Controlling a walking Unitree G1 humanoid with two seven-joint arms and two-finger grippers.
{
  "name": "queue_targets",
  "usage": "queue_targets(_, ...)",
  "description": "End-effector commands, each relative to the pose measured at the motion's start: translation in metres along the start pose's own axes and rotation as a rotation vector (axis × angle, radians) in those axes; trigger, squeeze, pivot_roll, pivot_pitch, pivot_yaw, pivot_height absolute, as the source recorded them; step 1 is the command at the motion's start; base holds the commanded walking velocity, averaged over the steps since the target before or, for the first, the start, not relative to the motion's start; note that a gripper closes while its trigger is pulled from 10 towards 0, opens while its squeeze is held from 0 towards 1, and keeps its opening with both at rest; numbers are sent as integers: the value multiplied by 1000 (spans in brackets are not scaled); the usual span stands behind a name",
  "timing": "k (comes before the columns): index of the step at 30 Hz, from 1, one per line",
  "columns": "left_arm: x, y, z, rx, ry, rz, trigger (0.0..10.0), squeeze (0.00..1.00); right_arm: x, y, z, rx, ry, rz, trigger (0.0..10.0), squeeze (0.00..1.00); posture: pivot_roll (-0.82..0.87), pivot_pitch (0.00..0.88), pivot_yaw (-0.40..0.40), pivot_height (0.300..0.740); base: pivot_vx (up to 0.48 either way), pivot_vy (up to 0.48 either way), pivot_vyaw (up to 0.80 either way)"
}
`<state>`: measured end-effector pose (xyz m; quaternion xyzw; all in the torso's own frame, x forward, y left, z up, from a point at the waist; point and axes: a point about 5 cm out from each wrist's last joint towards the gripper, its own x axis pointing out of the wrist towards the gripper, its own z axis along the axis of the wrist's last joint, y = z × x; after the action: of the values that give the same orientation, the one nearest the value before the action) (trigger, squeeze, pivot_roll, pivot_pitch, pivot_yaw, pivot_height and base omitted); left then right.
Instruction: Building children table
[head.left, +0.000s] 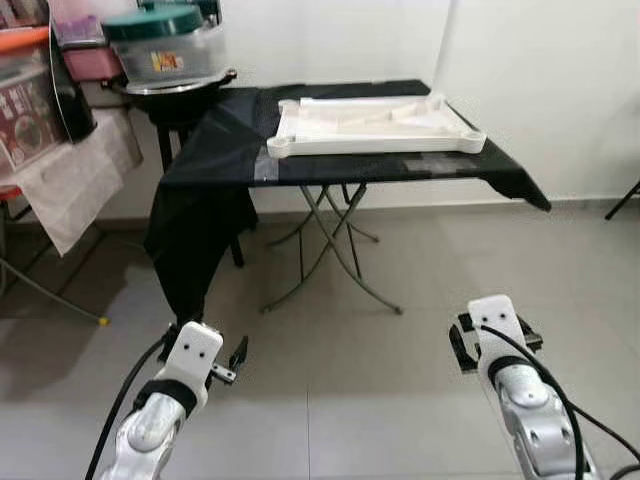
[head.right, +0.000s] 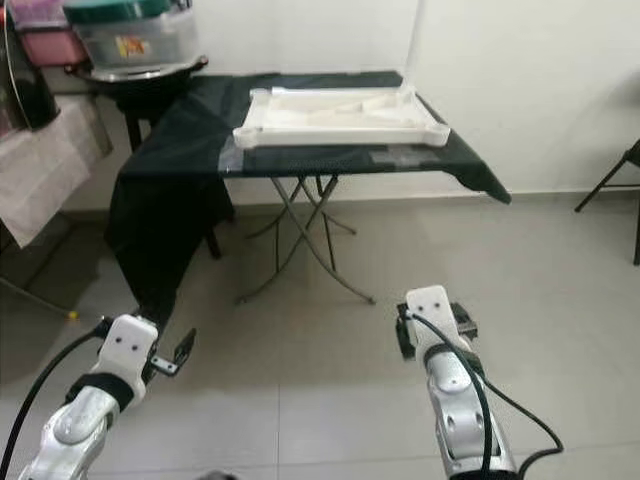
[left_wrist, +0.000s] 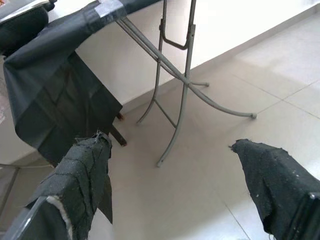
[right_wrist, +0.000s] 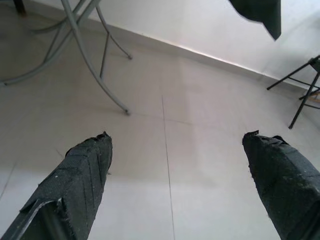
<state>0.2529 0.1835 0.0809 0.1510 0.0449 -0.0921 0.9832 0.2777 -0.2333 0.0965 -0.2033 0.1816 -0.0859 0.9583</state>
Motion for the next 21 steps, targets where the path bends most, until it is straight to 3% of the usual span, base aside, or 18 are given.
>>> queue_targets(1, -1, 2, -4, 21, 27, -4, 10000, 0, -1, -2, -4, -5, 25, -11, 10000, 0, -31, 0, 19, 605, 0, 0, 0)
queue_targets(21, -3, 2, -8, 26, 44, 1, 10000, 0, -6, -2, -14, -21, 59, 3, 10000, 0, -31, 0, 20, 525, 0, 0, 0)
